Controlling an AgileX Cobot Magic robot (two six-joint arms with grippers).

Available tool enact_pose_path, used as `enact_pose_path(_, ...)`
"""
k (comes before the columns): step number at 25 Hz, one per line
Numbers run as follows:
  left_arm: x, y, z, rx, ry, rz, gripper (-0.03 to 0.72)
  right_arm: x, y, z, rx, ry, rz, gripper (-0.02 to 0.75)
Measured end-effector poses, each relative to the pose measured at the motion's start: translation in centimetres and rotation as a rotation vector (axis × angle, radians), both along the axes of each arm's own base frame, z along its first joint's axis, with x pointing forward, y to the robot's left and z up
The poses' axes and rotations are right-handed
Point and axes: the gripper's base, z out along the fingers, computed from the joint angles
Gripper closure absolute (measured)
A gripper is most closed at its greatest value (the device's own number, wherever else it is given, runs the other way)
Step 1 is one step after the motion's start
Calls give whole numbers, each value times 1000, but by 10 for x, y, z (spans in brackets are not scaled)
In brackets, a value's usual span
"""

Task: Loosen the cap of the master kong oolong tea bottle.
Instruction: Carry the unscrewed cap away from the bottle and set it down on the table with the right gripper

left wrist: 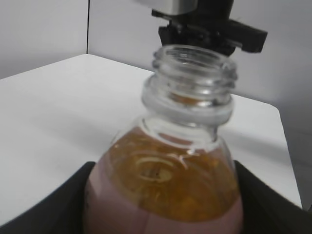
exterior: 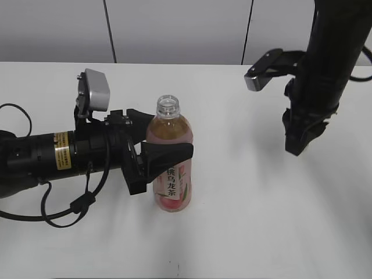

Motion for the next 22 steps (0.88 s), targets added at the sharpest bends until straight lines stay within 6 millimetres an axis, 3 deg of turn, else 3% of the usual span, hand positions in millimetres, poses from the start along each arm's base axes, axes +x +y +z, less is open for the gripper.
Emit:
enact_pose_path(6, 0, 0, 0, 0, 0, 0, 228, -12, -4, -66, -7, 92, -254, 465)
enact_pose_path(9, 0, 0, 0, 0, 0, 1, 228, -14, -8, -84, -22, 59, -366, 463)
enact_pose_path(12, 0, 0, 0, 0, 0, 0, 228, -13, -8, -85, -19, 41, -421, 411)
enact_pose_path(16, 0, 0, 0, 0, 0, 0, 228, -14, -9, -85, -23, 47, -462, 154)
enact_pose_path(17, 0, 0, 0, 0, 0, 0, 228, -15, -9, -85, -29, 57, -472, 120)
enact_pose_path(20, 0, 0, 0, 0, 0, 0, 228, -16, -9, -76, -64, 110, -519, 135)
enact_pose_path(22, 0, 0, 0, 0, 0, 0, 228, -16, -10, -59, -82, 131, -563, 174)
